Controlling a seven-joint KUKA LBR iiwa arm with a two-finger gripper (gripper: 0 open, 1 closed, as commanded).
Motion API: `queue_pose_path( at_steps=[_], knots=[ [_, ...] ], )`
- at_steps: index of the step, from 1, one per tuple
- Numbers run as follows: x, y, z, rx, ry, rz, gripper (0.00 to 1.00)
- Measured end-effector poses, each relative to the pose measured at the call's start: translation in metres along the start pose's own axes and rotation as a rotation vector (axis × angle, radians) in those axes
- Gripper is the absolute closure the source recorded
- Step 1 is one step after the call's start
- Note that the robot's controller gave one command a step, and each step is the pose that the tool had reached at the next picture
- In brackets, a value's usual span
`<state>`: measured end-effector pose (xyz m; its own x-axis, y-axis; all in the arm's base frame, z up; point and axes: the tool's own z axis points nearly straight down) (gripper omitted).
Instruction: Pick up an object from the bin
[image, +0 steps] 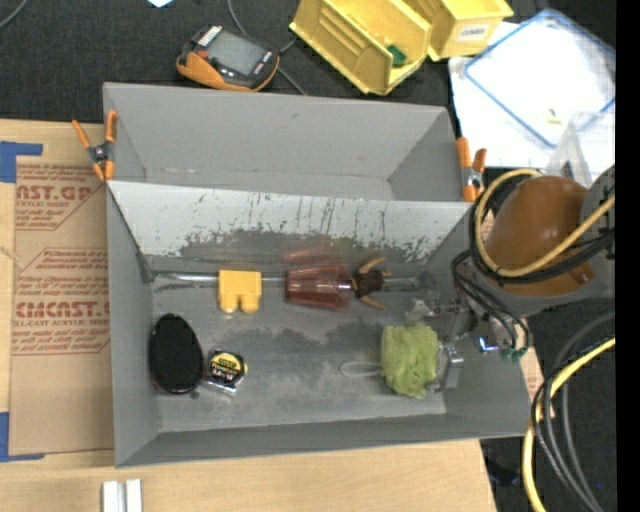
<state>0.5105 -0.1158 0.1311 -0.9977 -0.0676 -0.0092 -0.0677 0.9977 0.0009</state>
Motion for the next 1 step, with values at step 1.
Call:
queue_pose_path(
  at_steps=[1],
  knots=[
    [0.0291,0.0049,0.0312,-0.006,0.009,-0.506,0.00]
  ],
)
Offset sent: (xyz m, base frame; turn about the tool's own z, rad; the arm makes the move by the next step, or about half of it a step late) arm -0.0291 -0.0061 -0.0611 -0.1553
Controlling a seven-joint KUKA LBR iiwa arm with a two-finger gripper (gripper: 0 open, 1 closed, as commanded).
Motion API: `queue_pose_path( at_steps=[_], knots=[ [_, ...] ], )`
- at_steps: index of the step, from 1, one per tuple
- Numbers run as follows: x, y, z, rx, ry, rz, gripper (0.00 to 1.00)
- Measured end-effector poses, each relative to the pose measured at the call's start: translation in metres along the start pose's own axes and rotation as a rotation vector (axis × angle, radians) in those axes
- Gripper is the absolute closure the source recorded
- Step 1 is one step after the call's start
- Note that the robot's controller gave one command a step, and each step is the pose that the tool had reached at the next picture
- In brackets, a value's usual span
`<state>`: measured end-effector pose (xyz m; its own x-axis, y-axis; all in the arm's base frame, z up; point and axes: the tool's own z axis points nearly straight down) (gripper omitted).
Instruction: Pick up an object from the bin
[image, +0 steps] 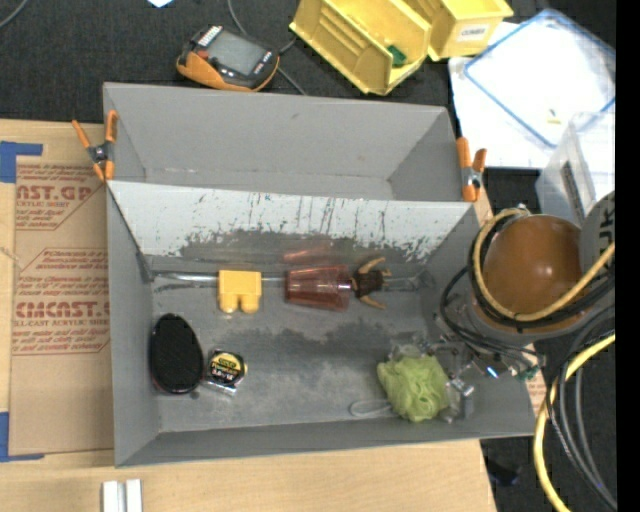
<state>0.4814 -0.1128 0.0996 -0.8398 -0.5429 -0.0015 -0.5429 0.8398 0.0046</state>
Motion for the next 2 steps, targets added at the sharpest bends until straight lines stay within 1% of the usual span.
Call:
queue_pose_path(
  at_steps=[1,2],
  knots=[
    [0.001,-0.010,0.027,0.015,-0.024,0.351,0.00],
    [-0.018,0.013,0.029,0.007,-0.010,-0.364,1.00]
  ],
)
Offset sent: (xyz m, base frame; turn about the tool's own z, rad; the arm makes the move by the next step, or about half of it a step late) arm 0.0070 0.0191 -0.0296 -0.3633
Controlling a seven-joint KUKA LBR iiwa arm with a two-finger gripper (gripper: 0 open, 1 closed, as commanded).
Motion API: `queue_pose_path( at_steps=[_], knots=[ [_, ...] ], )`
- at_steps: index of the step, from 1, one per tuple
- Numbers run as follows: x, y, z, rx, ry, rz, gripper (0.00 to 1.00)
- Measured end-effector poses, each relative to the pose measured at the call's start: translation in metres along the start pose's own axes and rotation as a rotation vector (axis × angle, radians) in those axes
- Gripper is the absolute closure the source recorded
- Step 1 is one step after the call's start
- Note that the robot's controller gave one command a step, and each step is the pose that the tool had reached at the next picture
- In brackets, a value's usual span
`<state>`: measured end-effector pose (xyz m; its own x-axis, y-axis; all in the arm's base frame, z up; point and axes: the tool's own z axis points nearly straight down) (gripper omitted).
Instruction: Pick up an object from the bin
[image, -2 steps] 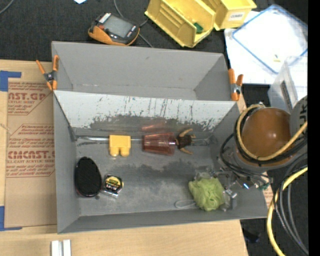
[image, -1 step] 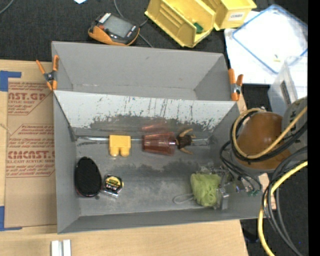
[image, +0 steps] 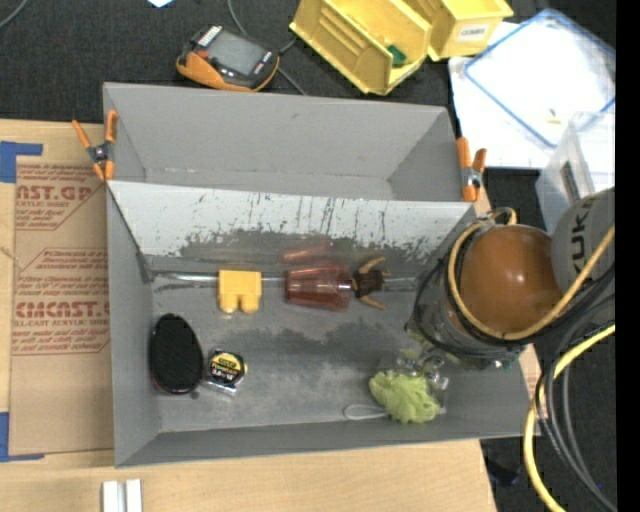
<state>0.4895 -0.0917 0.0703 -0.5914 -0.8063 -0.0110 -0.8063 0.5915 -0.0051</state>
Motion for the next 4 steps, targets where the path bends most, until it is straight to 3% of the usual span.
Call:
queue_pose_path(
  at_steps=[1,2,4],
  knots=[
    [0.000,0.000,0.000,-0.001,0.000,0.002,1.00],
    [0.000,0.002,-0.033,-0.008,0.003,0.002,1.00],
    [-0.002,0.001,-0.098,-0.004,0.000,0.003,1.00]
  ],
)
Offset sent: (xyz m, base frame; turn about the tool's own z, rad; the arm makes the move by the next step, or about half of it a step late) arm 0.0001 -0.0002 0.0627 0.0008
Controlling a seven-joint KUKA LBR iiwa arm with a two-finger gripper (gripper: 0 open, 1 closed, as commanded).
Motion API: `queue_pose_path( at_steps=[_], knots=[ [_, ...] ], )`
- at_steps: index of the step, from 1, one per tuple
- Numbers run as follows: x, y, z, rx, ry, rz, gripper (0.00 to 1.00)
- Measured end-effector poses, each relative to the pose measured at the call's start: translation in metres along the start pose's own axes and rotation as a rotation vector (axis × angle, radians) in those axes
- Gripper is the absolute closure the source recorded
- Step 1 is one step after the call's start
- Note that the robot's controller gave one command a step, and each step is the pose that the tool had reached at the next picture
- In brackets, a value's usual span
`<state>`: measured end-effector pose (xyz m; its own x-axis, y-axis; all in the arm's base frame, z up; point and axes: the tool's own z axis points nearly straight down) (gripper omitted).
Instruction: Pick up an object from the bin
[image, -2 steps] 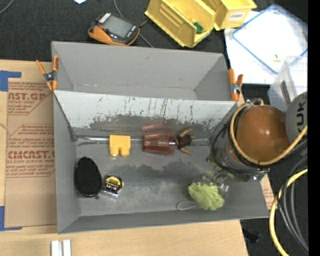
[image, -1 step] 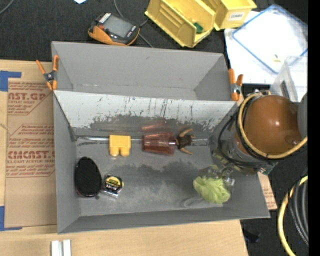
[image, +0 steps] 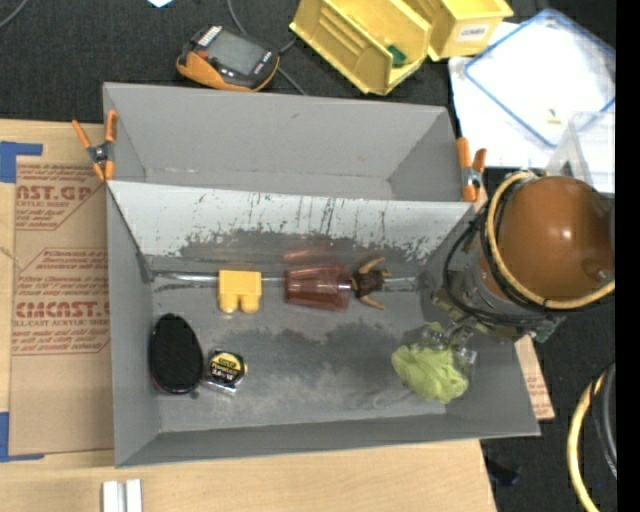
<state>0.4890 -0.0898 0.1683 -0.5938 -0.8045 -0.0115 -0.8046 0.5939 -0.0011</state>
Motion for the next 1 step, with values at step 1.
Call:
queue_pose_path(
  at_steps=[1],
  knots=[
    [-0.0008,-0.0001,-0.0105,0.001,-0.001,0.001,1.00]
  ],
)
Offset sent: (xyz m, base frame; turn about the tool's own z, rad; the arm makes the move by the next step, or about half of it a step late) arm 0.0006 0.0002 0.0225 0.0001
